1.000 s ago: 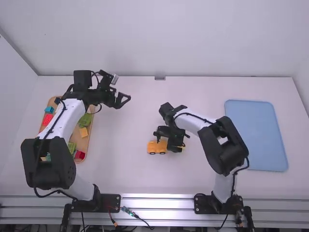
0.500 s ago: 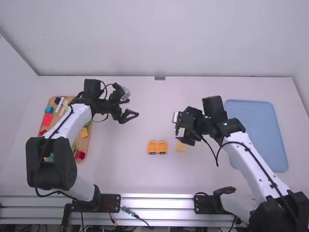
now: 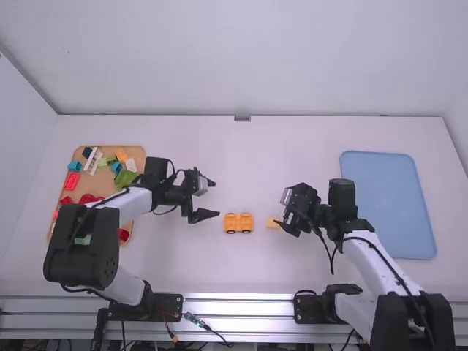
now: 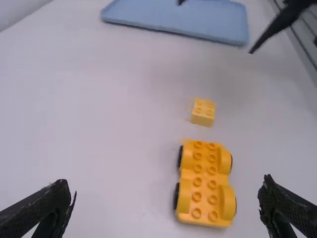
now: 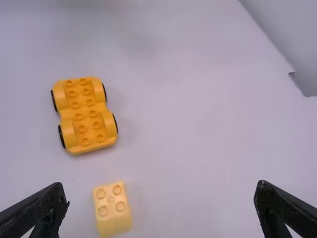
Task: Assemble lego blocks to make yellow taxi
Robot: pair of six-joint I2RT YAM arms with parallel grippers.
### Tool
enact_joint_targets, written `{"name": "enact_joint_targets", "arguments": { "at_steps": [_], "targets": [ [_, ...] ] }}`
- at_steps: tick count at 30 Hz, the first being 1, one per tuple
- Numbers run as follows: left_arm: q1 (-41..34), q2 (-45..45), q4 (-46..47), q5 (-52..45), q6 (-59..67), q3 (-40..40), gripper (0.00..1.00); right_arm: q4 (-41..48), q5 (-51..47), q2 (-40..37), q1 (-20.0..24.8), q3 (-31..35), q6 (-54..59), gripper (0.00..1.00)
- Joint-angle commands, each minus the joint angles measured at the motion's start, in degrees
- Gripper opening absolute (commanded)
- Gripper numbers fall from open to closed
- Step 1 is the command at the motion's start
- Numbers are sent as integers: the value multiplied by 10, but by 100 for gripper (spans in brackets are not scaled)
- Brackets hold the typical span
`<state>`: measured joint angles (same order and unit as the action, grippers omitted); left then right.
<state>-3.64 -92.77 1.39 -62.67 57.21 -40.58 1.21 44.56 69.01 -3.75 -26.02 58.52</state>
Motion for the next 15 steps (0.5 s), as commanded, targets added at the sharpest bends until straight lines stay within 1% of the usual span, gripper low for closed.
{"name": "enact_joint_targets", "arguments": {
  "at_steps": [1, 2, 3, 4, 5, 8, 11, 13, 15],
  "targets": [
    [-43, 8, -39, 10, 18, 35, 99, -11, 50, 52, -2, 10, 12, 99],
    [-52, 7, -72, 6, 17, 50, 99, -17, 63, 76, -1, 10, 34, 99],
    [-55, 7, -82, 4, 13, 55, 99, -17, 65, 79, -1, 10, 36, 99],
    [-66, 7, -134, -3, -7, 78, 99, -33, 81, 111, 3, 8, 39, 99],
    [-70, 7, -155, -3, -19, 86, 99, -43, 83, 125, 5, 7, 39, 99],
    [-83, 2, -232, 19, -66, 116, 99, -70, 104, 187, 16, -4, 39, 99],
    [-87, -11, -274, 23, -87, 128, 99, -68, 125, 223, 24, -15, 61, 100],
    [-88, -37, -310, 19, -105, 133, 99, -66, 128, 255, 30, -23, 82, 95],
    [-88, -62, -318, 19, -113, 125, 99, -69, 121, 272, 31, -27, 82, 92]
  ]
}}
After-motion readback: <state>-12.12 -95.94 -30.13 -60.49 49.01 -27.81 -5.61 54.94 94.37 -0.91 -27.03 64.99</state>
